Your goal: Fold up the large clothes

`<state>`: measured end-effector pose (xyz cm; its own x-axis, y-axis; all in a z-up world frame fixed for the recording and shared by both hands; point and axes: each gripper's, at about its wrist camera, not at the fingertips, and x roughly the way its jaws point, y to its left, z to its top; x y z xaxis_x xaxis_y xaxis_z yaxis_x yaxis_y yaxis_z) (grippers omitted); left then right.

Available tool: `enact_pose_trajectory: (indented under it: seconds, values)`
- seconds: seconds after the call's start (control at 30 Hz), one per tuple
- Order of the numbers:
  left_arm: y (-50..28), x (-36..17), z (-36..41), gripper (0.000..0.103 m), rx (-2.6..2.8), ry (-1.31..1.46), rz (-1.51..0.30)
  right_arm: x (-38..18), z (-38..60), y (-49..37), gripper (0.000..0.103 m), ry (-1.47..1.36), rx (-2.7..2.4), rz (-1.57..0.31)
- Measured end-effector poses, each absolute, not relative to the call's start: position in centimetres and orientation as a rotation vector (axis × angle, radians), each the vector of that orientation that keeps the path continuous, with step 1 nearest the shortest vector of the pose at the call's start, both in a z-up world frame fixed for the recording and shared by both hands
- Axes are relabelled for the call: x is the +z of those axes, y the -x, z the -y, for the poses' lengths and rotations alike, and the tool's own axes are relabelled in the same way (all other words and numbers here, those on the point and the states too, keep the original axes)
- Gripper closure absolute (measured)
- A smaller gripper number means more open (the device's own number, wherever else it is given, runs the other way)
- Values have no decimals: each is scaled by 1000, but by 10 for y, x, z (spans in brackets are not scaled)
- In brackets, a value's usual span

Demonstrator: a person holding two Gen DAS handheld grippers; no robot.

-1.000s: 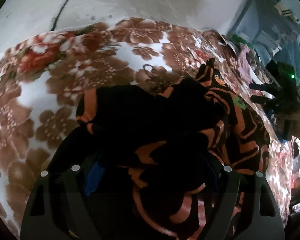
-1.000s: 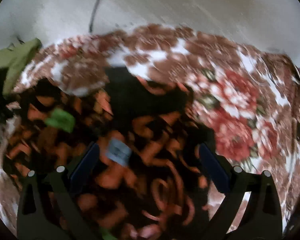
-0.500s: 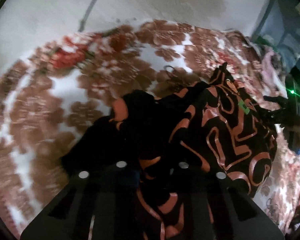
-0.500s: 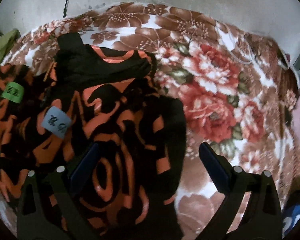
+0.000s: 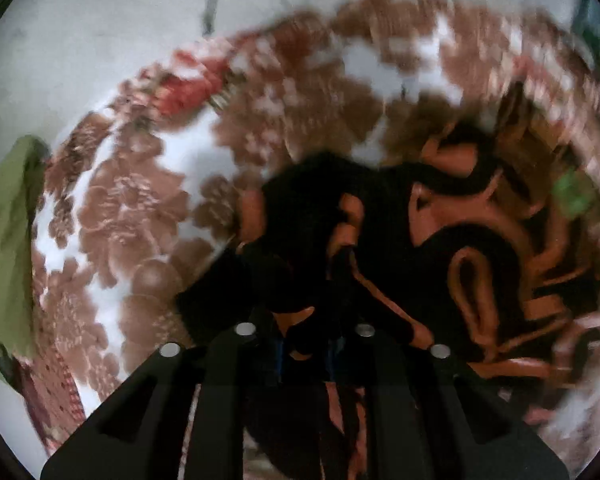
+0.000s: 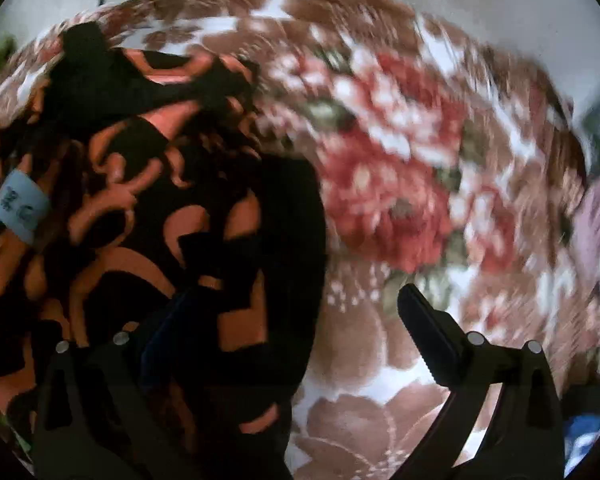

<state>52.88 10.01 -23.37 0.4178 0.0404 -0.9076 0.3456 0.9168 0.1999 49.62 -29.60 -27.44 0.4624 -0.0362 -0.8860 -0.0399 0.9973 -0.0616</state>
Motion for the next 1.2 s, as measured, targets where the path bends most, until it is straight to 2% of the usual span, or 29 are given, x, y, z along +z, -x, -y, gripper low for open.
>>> enact_pose_trajectory:
  seconds: [0.13, 0.2, 0.27, 0.47, 0.53, 0.57, 0.7, 0.8, 1.0, 1.2]
  values:
    - [-531, -271, -85, 67, -157, -528, -1149, -291, 323, -489, 5, 65, -25, -1091]
    - [-530, -272, -92, 43, -109, -558, -1143, -298, 335, -484, 5, -2, -5, -1119]
    - [-531, -269, -103, 28, -67, -542, -1149, -292, 338, -480, 5, -33, -1, -1111]
    - [-502, -214, -118, 29, -140, -440, -1049, -225, 330, -464, 5, -142, 47, -977]
    - [-485, -185, -118, 20, -170, -367, -988, -204, 317, -465, 5, -175, 100, -942]
    - [-475, -173, -117, 12, -184, -323, -961, -193, 306, -466, 5, -176, 129, -926]
    - [-446, -153, -95, 6, -296, -137, -929, -179, 242, -484, 5, 3, 175, -932]
    - [-437, -162, -64, 6, -362, -79, -941, -198, 206, -503, 5, 61, 181, -992]
    - [-462, -219, -6, 6, -371, -279, -955, -239, 170, -531, 5, 183, 162, -1006]
    - [-498, -262, -37, 4, -323, -307, -1024, -263, 189, -557, 5, 172, 130, -1010]
